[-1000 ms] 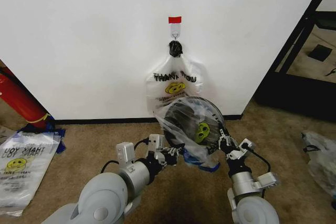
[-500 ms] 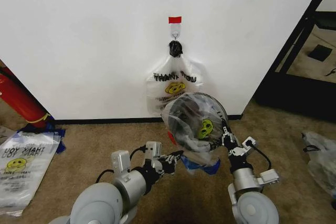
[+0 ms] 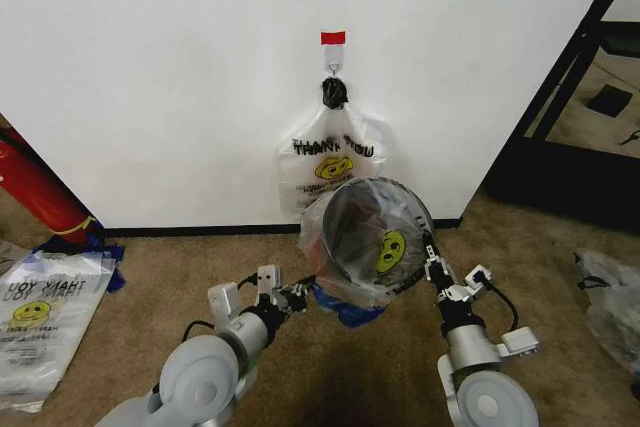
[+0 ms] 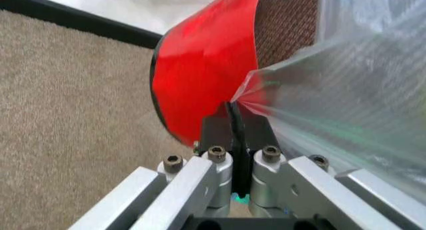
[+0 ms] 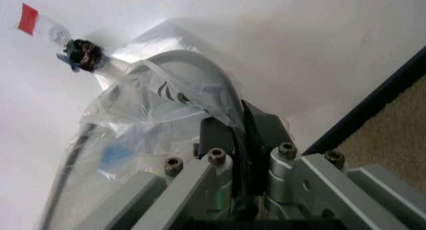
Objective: Pick up the garbage bag from the wall and place it over the trash bin.
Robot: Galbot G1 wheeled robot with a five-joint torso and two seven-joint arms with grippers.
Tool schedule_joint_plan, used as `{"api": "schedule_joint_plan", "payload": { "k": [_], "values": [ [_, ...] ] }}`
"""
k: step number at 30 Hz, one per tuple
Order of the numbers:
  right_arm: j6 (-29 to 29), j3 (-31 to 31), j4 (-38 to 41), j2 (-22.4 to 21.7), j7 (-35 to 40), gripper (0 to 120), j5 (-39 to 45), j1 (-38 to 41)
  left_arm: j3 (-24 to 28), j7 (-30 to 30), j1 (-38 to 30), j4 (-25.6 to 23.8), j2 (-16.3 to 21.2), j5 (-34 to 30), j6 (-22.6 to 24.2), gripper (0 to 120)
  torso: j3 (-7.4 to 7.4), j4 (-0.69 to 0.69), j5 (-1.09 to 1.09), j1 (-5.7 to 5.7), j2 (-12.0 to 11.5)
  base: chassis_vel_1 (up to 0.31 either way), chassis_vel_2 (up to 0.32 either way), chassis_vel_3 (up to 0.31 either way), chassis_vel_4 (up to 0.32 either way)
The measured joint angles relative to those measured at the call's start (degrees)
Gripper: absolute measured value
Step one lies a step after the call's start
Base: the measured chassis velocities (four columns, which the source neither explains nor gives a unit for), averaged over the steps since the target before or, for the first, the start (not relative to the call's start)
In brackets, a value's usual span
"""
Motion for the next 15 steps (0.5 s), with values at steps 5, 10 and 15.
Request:
{"api": "schedule_joint_plan", "payload": {
  "k": [5,10,15],
  "values": [
    [0.0,-0.1,0.7,0.4,0.0,1,0.4,-0.1,0.6,1.1,1.3,-0.5,-0.1,1.1,-0.2,0,0.0,0.01,0.0,0.0,0.0,0.0,0.0,0.0,0.0],
    [-0.3,-0.4,1.7,0.9,0.0,1,0.9,-0.5,0.7,1.2,1.5,-0.3,-1.2,1.8,-0.7,0,0.0,0.01,0.0,0.0,0.0,0.0,0.0,0.0,0.0],
    [-0.3,-0.6,1.7,1.1,-0.2,1,0.7,-1.0,0.0,1.2,0.5,0.0,-1.4,1.8,-1.2,0,0.0,0.0,0.0,0.0,0.0,0.0,0.0,0.0,0.0]
  ]
}}
